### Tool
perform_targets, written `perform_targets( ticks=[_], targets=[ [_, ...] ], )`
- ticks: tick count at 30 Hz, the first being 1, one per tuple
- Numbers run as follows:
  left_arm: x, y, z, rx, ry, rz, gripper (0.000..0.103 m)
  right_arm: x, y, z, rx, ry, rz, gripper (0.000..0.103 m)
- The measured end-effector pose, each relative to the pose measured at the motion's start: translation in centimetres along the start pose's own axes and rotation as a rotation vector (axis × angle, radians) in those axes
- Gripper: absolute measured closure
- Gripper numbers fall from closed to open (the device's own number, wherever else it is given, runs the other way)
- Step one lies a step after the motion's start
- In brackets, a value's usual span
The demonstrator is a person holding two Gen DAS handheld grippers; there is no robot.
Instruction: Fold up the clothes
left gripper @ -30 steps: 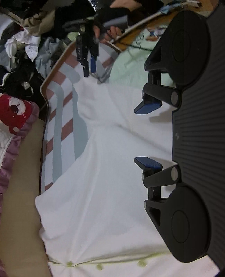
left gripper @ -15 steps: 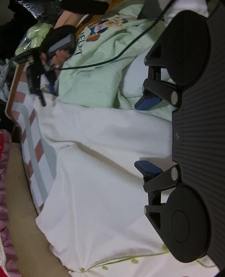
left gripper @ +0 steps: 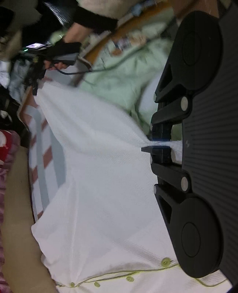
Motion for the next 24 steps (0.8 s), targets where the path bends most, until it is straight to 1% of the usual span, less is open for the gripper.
perform_targets(
  ticks=[2,3,6,9,12,14,15,16,17,18,19,20,22,24],
  targets=[
    [-0.2,0.1,-0.4,-0.013,0.017,0.002,0.099,-2.0,-1.4,-0.4,-0.129,0.032,-0.016,0.101],
    [0.2,0.3,-0.5,-0.012,0.01,0.013,0.099,-2.5,-1.5,-0.7,-0.182,0.041,-0.001,0.101],
    [1.7,0.8,-0.7,-0.015,-0.012,0.052,0.099,-1.4,0.3,-3.3,-0.249,0.087,0.12,0.101],
    [3.4,1.4,-0.2,-0.043,-0.06,0.11,0.098,0.7,3.6,-6.4,-0.271,0.186,0.24,0.1],
    [4.0,1.5,-0.3,-0.044,-0.088,0.136,0.097,1.7,5.9,-9.3,-0.26,0.289,0.284,0.098],
    [3.8,1.4,-0.4,-0.048,-0.093,0.139,0.097,1.6,6.4,-9.8,-0.239,0.308,0.289,0.096],
    [3.7,1.3,-0.4,-0.053,-0.094,0.14,0.097,1.4,6.4,-9.7,-0.248,0.326,0.297,0.092],
    [3.6,1.3,-0.4,-0.058,-0.095,0.141,0.097,1.3,6.2,-9.5,-0.258,0.351,0.306,0.083],
    [3.5,1.2,-0.4,-0.062,-0.096,0.141,0.096,1.1,5.9,-9.4,-0.26,0.373,0.307,0.078],
    [3.4,1.2,-0.4,-0.068,-0.097,0.142,0.095,0.8,5.5,-9.3,-0.259,0.405,0.301,0.061],
    [3.2,1.2,-0.4,-0.078,-0.095,0.143,0.092,0.1,4.9,-9.2,-0.269,0.457,0.28,0.048],
    [3.0,1.2,-0.4,-0.088,-0.092,0.144,0.089,-0.5,4.2,-9.0,-0.273,0.486,0.258,0.047],
    [2.1,1.1,-0.4,-0.112,-0.08,0.139,0.068,-1.8,2.7,-8.4,-0.281,0.544,0.213,0.046],
    [0.8,0.9,-0.3,-0.136,-0.068,0.124,0.062,-2.9,2.1,-5.6,-0.227,0.401,0.198,0.045]
  ],
)
Point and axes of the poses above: each gripper's, at about its wrist camera, not at the fingertips, and x roughly the way its jaws point, z to its left, y to its underside, the point moved 7 cm from there along x, roughly the way its jaws point, and after that the axes turned 2 degrees about -x, right-handed, at the moved point
